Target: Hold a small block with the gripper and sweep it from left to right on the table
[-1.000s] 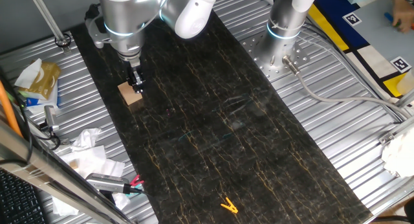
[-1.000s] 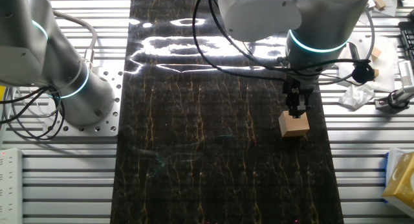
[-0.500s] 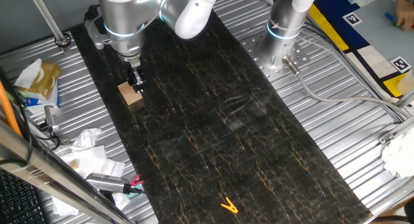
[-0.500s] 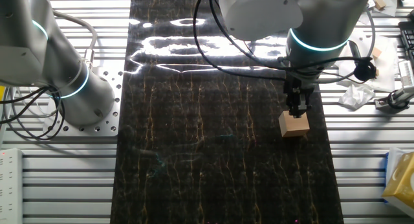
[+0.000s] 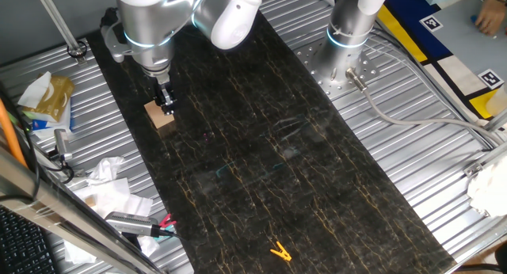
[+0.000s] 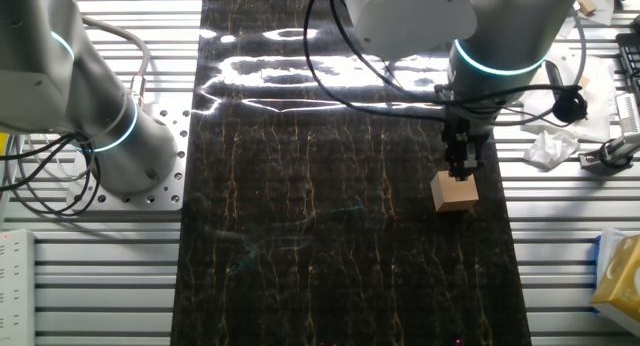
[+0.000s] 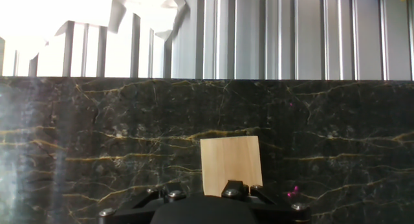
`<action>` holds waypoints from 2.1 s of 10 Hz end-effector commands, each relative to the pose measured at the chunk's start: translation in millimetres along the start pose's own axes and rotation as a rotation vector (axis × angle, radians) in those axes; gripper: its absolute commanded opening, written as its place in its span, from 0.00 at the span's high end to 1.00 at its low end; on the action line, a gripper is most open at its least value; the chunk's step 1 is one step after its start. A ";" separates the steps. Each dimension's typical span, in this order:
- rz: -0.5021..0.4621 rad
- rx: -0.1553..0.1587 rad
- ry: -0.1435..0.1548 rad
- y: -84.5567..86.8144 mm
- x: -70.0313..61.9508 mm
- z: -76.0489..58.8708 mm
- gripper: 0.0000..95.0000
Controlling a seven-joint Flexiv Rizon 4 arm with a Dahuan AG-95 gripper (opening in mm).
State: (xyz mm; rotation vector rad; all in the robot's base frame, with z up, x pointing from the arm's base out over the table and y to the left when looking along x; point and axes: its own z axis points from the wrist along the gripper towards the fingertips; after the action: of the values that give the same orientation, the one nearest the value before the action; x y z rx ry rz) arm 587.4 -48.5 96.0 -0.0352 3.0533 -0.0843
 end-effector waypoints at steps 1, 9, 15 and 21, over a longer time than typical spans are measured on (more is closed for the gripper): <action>0.002 -0.003 -0.006 0.5 -1.3 -1.4 0.60; 0.016 0.001 0.000 0.9 -2.7 -2.2 0.60; 0.008 -0.005 -0.006 0.9 -2.7 -2.2 0.60; 0.010 -0.007 -0.013 0.9 -2.7 -2.2 0.60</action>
State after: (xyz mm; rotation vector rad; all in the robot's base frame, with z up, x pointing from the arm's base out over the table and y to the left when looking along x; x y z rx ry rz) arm 589.2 -47.3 98.4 -0.0190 3.0398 -0.0706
